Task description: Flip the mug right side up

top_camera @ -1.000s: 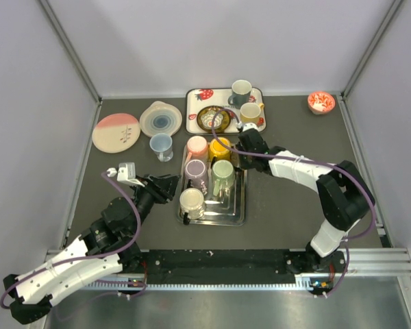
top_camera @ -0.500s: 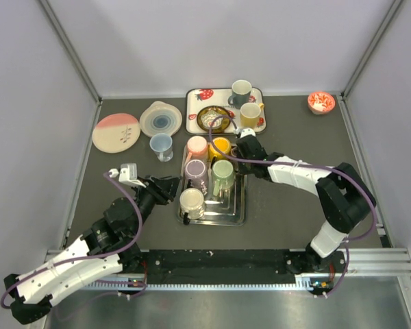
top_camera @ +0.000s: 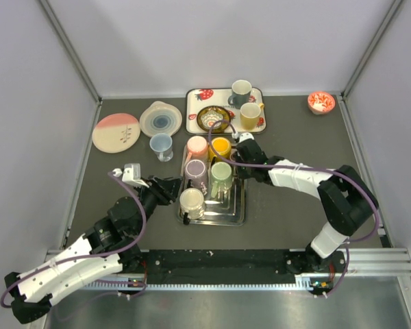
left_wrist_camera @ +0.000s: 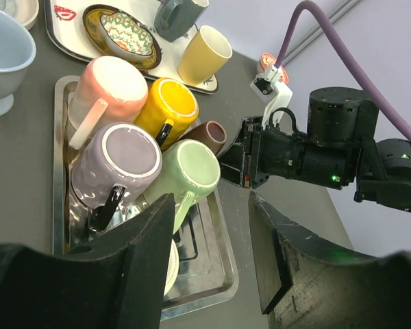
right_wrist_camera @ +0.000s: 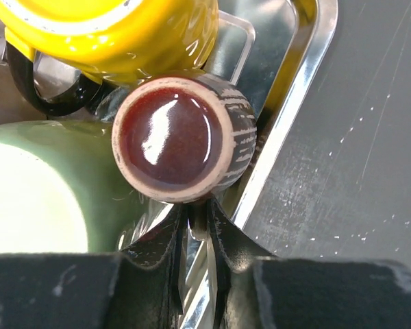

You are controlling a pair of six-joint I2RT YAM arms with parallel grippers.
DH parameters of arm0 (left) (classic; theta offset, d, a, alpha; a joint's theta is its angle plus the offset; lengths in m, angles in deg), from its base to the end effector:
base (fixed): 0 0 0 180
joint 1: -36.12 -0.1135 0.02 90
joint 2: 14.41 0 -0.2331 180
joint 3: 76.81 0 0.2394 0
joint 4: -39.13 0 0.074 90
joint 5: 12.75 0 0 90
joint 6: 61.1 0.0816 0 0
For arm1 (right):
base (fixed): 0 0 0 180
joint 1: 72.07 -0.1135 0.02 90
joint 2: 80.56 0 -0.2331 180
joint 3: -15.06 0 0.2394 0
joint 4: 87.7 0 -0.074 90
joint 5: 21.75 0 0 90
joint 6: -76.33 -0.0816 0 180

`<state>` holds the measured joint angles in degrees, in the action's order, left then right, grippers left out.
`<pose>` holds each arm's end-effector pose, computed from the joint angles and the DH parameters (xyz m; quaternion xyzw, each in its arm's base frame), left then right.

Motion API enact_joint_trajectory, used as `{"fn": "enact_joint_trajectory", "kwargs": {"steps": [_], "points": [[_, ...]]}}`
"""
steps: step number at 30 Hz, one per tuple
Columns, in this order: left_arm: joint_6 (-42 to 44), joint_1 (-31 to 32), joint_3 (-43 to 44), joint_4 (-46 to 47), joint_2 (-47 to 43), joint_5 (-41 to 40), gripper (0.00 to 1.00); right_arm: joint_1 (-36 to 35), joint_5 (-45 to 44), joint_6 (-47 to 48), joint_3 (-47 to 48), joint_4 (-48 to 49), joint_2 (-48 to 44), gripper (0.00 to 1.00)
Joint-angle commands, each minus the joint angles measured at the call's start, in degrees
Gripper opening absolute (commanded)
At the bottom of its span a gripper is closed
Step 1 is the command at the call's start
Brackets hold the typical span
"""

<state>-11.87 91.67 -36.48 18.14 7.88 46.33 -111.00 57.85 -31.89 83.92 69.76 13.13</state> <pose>0.1340 -0.1212 0.2686 -0.0922 0.7166 -0.3656 0.5868 0.2868 0.2127 0.1321 -0.1344 0.9186 0.0990 0.3583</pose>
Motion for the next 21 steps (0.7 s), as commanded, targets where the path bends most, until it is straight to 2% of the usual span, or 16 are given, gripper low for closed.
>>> {"fn": "enact_joint_trajectory", "kwargs": {"steps": [1,6,12,16,18,19,21], "points": [[0.52,-0.18,-0.34,2.17,0.57,-0.37,0.53,-0.88,-2.16,-1.03,-0.82,-2.16,-2.81,0.16],[1.66,-0.18,0.19,1.47,0.83,-2.04,0.56,-0.79,-6.21,-1.03,0.75,-4.88,-6.40,0.31],[4.65,-0.18,1.95,0.86,2.32,-5.99,0.58,-0.09,-9.73,-1.47,2.60,-9.54,-12.38,0.39],[7.02,-1.23,4.93,-1.94,8.01,-7.58,0.62,-0.09,-10.09,-2.26,2.78,-11.56,-19.23,0.43],[7.99,-3.95,9.14,-4.84,11.71,-6.62,0.66,-0.26,-9.30,-2.43,2.26,-12.44,-23.80,0.45],[8.08,-8.13,12.29,-8.08,15.91,-5.39,0.69,-0.52,-9.12,-2.61,1.82,-12.97,-26.43,0.46],[7.82,-14.82,15.12,-10.30,20.23,4.25,0.71,-0.61,-8.68,-2.70,1.29,-14.20,-29.08,0.48]]}}
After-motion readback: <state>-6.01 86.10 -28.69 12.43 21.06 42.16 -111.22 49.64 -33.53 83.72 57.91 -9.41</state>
